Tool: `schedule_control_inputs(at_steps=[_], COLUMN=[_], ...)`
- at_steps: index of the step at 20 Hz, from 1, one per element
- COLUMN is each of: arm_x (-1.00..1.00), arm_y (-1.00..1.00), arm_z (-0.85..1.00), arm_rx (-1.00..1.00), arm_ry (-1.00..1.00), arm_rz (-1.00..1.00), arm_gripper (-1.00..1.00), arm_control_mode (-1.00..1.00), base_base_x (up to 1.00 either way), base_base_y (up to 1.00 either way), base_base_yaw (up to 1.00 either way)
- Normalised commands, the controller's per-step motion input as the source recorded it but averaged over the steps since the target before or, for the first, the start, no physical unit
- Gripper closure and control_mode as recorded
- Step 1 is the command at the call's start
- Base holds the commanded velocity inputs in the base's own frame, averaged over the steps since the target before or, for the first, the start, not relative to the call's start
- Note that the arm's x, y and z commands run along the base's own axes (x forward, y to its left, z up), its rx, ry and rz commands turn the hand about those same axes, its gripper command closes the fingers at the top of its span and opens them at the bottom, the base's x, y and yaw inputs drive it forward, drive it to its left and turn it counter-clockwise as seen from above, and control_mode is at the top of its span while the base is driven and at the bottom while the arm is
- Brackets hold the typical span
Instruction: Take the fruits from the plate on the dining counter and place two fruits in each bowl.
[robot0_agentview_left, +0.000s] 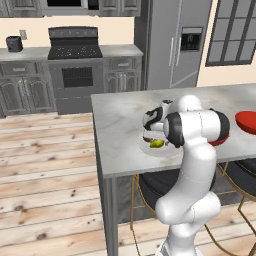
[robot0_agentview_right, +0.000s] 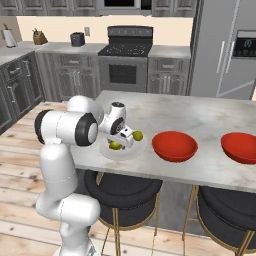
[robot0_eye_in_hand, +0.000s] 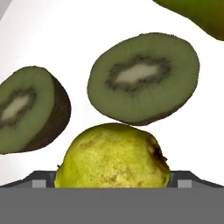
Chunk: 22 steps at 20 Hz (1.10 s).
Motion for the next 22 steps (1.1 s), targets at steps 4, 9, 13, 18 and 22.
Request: schedule_control_inputs(at_steps=[4, 9, 13, 18, 22], arm_x=[0.00, -0.14, -0.40, -0.12, 0.11], arm_y=[0.00, 0.00, -0.36, -0.83, -1.00], arm_z=[-0.06, 0.09, 0.83, 0.99, 0.58], arm_rx=[0.00, 0.00, 0.00, -0.06, -0.22], arm_ry=[0.00, 0.00, -0.04, -0.01, 0.00], arm_rz=[0.00, 0.00, 0.01, 0.01, 0.00], arm_gripper=[1.00, 1.00, 1.00, 1.00, 1.00], arm_control_mode=[-1.00, -1.00, -1.00, -1.00, -1.00], base_base_x=[0.00, 0.00, 0.00, 0.00, 0.00], base_base_y=[0.00, 0.00, 0.00, 0.00, 0.00], base_base_yaw=[0.00, 0.00, 0.00, 0.00, 0.00])
